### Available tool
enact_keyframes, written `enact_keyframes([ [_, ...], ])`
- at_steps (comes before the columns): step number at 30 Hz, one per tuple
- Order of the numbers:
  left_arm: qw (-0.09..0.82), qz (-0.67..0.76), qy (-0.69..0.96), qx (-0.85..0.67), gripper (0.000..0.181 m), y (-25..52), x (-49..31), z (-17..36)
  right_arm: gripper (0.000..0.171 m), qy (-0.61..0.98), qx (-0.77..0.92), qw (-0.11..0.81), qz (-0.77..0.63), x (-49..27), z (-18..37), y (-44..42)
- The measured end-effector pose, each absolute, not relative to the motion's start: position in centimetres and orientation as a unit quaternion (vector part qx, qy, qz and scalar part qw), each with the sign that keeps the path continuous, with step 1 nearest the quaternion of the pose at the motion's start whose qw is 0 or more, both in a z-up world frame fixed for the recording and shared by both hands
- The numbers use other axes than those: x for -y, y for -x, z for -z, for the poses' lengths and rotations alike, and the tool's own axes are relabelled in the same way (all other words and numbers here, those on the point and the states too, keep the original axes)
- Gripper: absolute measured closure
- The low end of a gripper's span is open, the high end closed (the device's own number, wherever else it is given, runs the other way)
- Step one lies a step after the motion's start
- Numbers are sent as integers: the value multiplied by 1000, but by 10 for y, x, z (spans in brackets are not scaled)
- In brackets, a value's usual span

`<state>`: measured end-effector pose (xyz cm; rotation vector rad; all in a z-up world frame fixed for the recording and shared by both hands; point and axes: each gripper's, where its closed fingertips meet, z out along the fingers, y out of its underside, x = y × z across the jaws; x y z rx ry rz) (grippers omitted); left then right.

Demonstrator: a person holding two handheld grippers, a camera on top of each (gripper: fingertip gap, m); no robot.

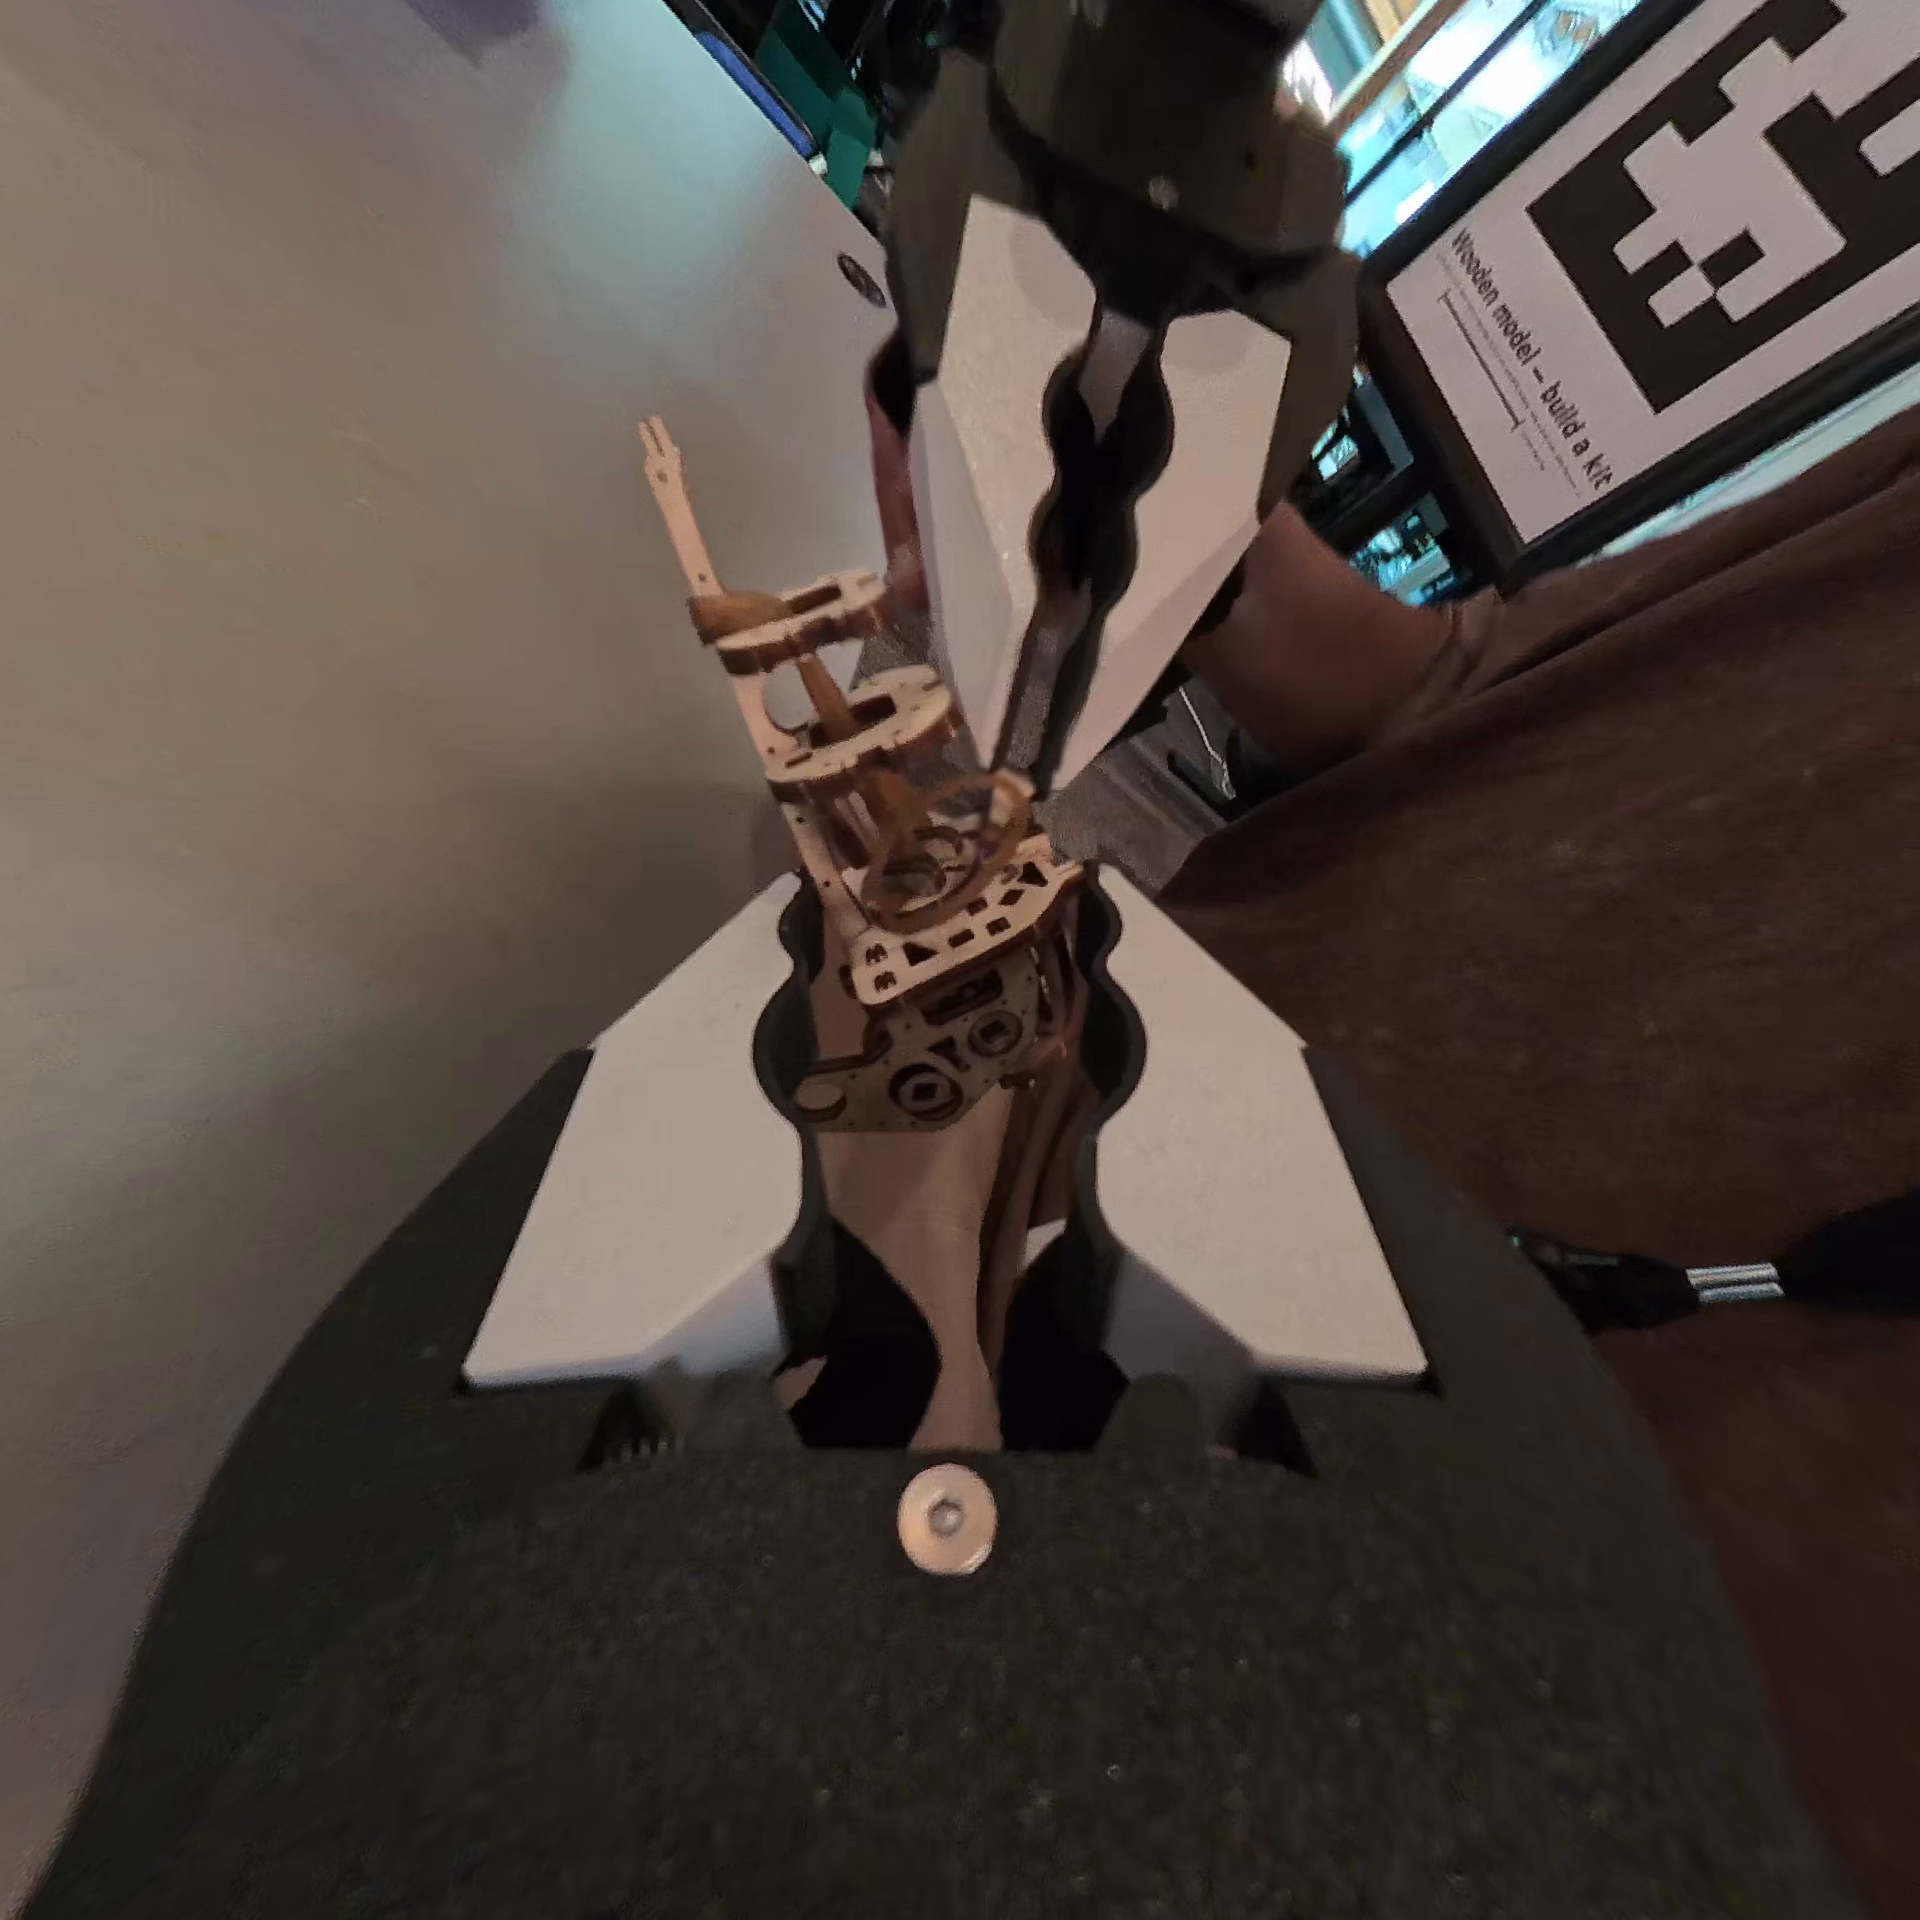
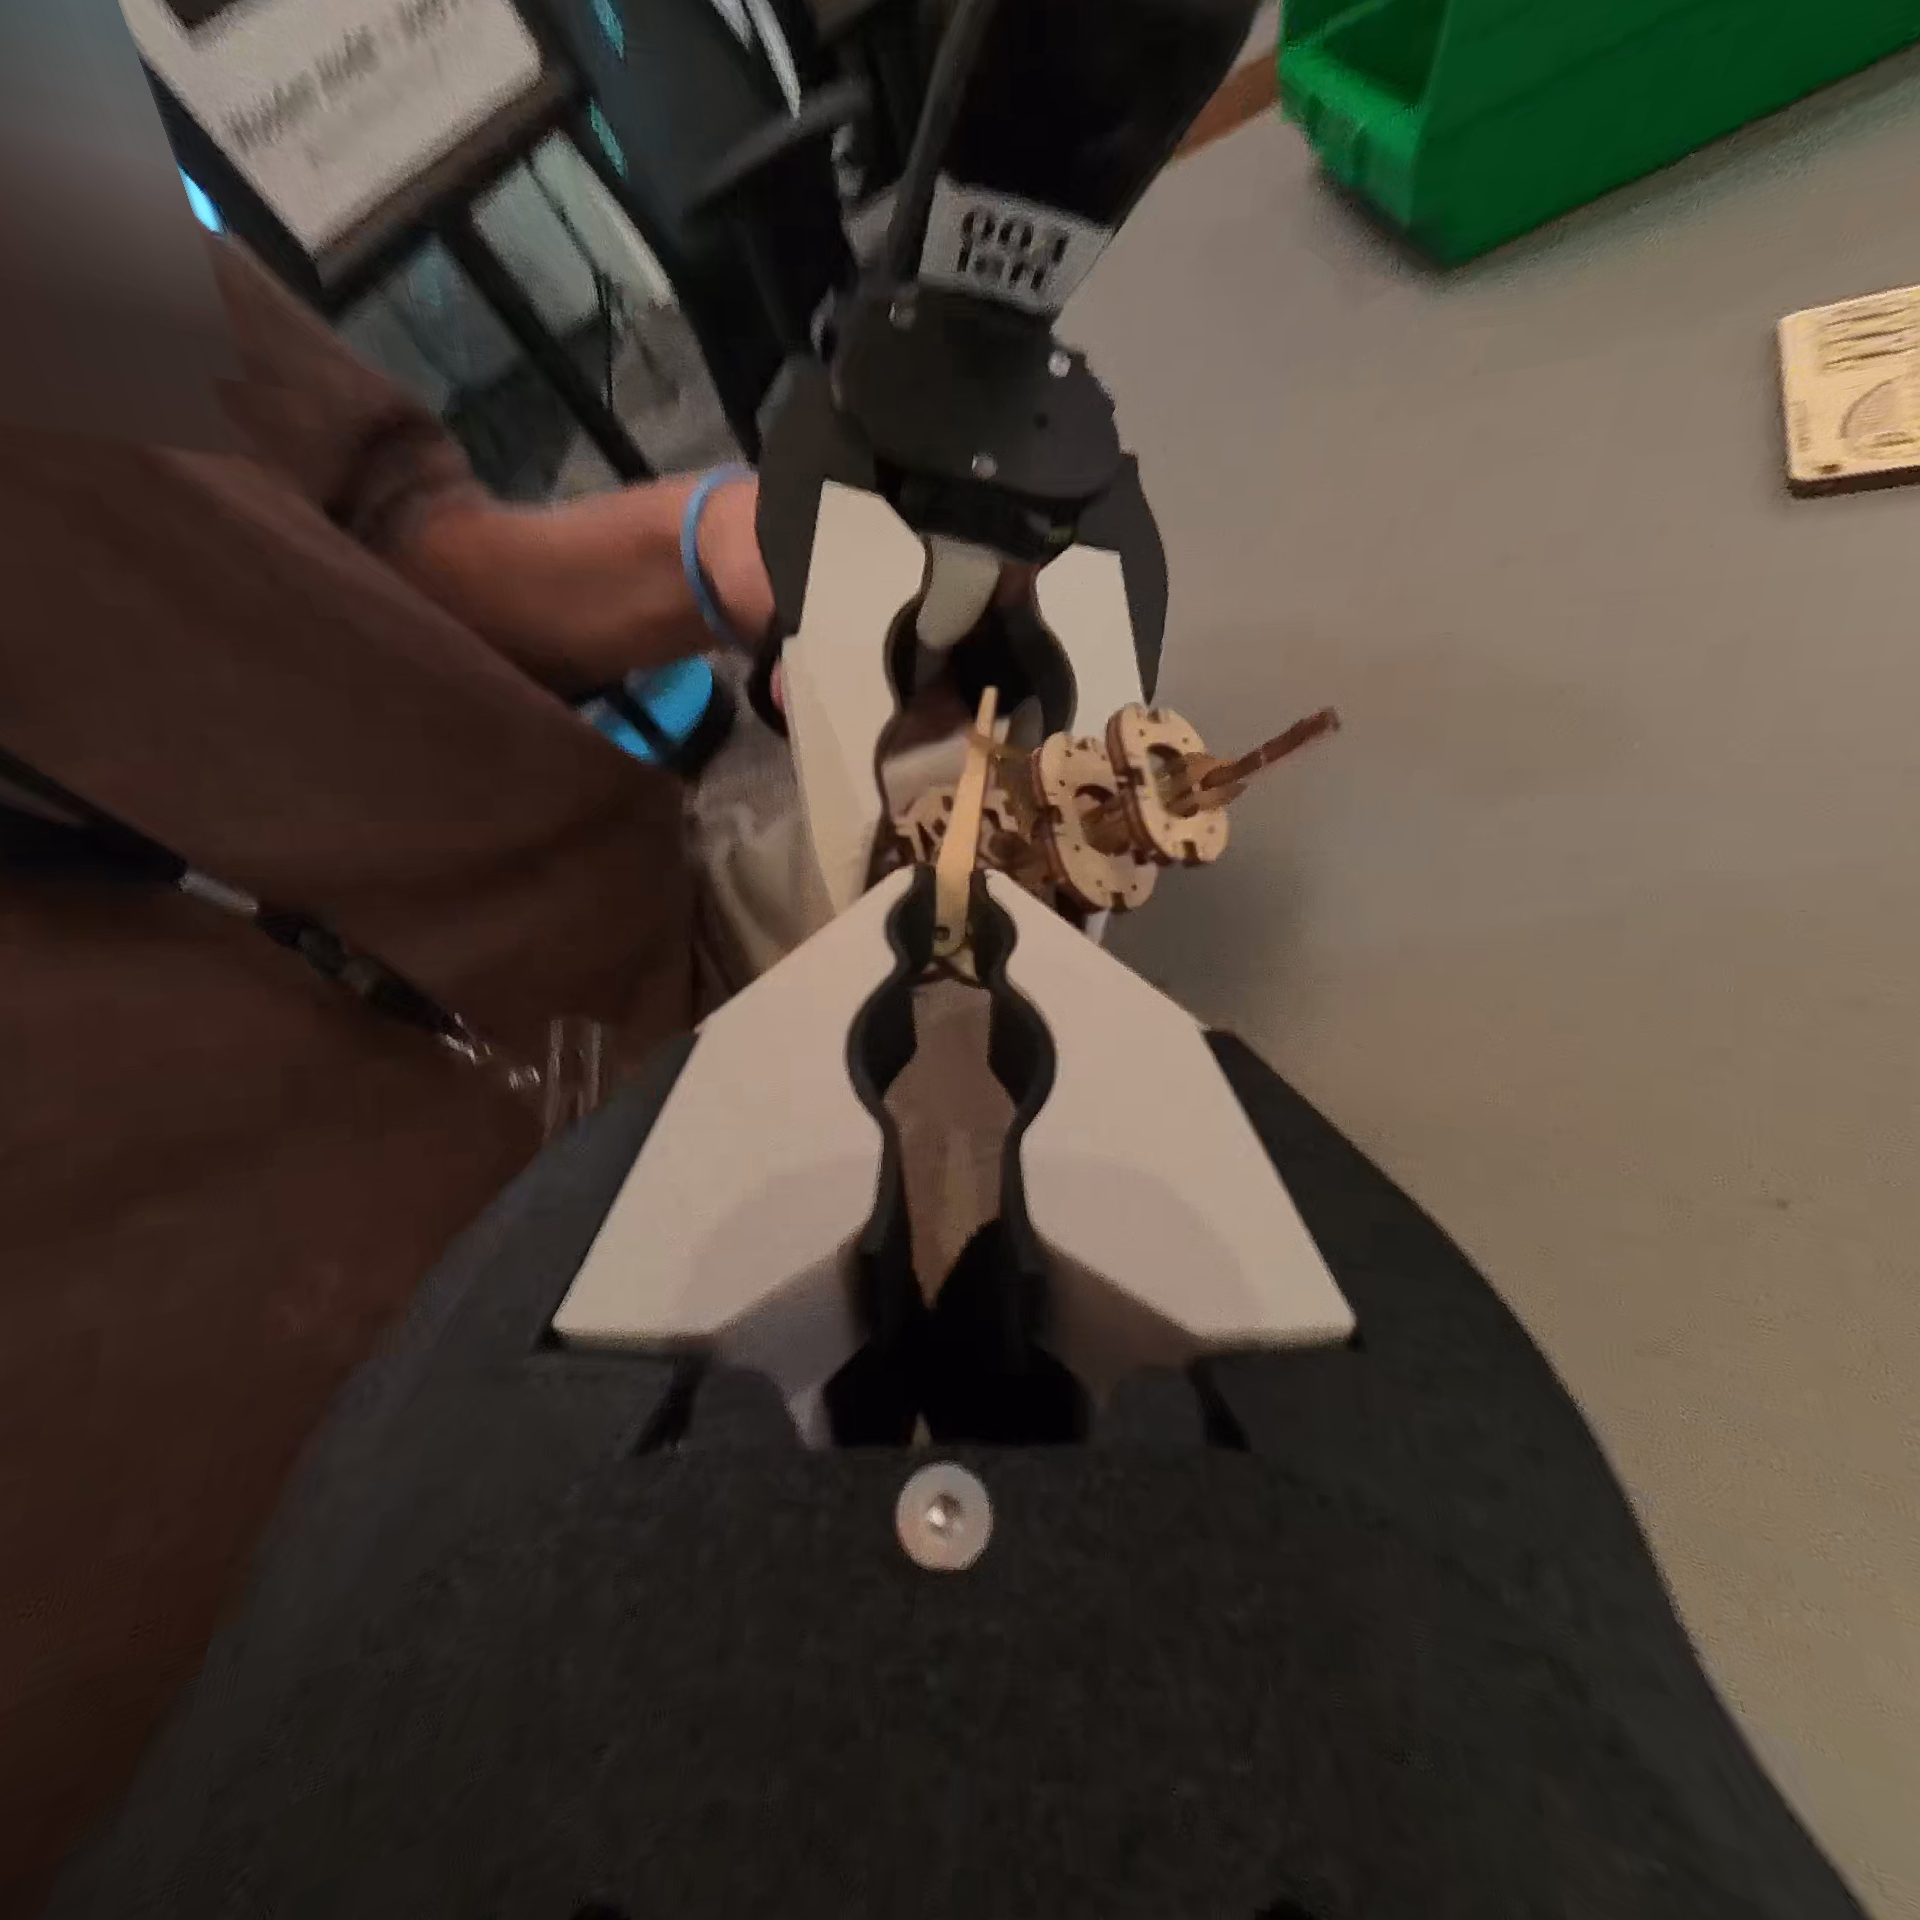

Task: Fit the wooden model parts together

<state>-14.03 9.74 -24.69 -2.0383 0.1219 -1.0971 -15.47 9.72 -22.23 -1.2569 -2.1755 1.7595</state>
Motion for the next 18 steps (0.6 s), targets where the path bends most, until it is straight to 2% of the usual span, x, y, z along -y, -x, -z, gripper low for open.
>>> enact_keyframes([
  [5, 425, 430, 796, -16, 134, 150, -107, 242, 166, 460, 593, 78, -656, -110, 201, 156],
  [11, 444, 416, 793, 14, 135, 159, -116, 242, 171, 535, 513, 104, -663, -125, 206, 156],
  [18, 444, 416, 794, 12, 135, 157, -117, 242, 171, 561, 545, 119, -611, -129, 216, 157],
])
